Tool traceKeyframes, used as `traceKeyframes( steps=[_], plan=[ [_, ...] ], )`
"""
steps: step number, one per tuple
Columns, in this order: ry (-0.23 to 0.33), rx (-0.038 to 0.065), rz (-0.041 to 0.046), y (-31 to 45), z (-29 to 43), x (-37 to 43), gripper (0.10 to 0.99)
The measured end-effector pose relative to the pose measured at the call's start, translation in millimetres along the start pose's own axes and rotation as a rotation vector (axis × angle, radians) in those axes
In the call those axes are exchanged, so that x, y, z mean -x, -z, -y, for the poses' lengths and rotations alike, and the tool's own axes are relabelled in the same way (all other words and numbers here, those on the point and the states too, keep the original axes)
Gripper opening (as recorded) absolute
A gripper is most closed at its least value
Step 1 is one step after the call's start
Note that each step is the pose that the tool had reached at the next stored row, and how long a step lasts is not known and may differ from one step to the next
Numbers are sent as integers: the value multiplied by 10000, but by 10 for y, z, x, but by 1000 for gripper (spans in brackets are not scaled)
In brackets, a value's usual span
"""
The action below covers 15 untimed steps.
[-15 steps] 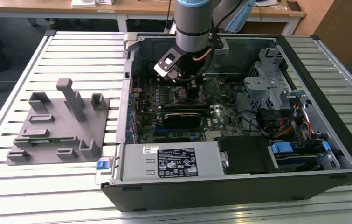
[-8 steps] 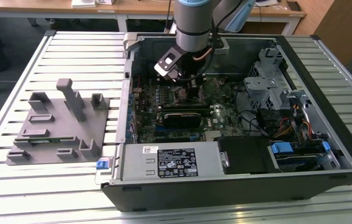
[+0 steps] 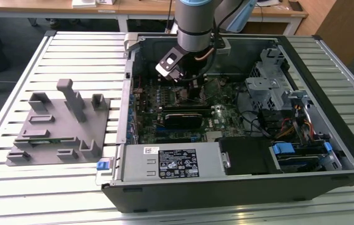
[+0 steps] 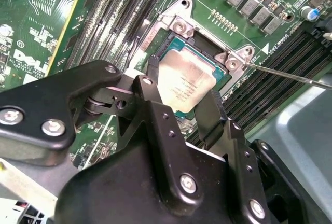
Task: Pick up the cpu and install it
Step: 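Place the cpu into insertion slot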
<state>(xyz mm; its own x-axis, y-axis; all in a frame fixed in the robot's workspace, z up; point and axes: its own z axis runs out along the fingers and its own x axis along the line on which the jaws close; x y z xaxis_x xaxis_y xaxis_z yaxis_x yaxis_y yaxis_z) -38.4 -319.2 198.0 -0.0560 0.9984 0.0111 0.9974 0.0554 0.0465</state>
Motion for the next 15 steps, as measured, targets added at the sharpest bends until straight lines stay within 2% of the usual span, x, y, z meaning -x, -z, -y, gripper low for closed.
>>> traceKeyframes(
  steps=[5, 15],
  plan=[
    [35, 2, -29, -6, -2, 0, 529],
    [34, 2, -29, -18, -1, 0, 529]
  ],
)
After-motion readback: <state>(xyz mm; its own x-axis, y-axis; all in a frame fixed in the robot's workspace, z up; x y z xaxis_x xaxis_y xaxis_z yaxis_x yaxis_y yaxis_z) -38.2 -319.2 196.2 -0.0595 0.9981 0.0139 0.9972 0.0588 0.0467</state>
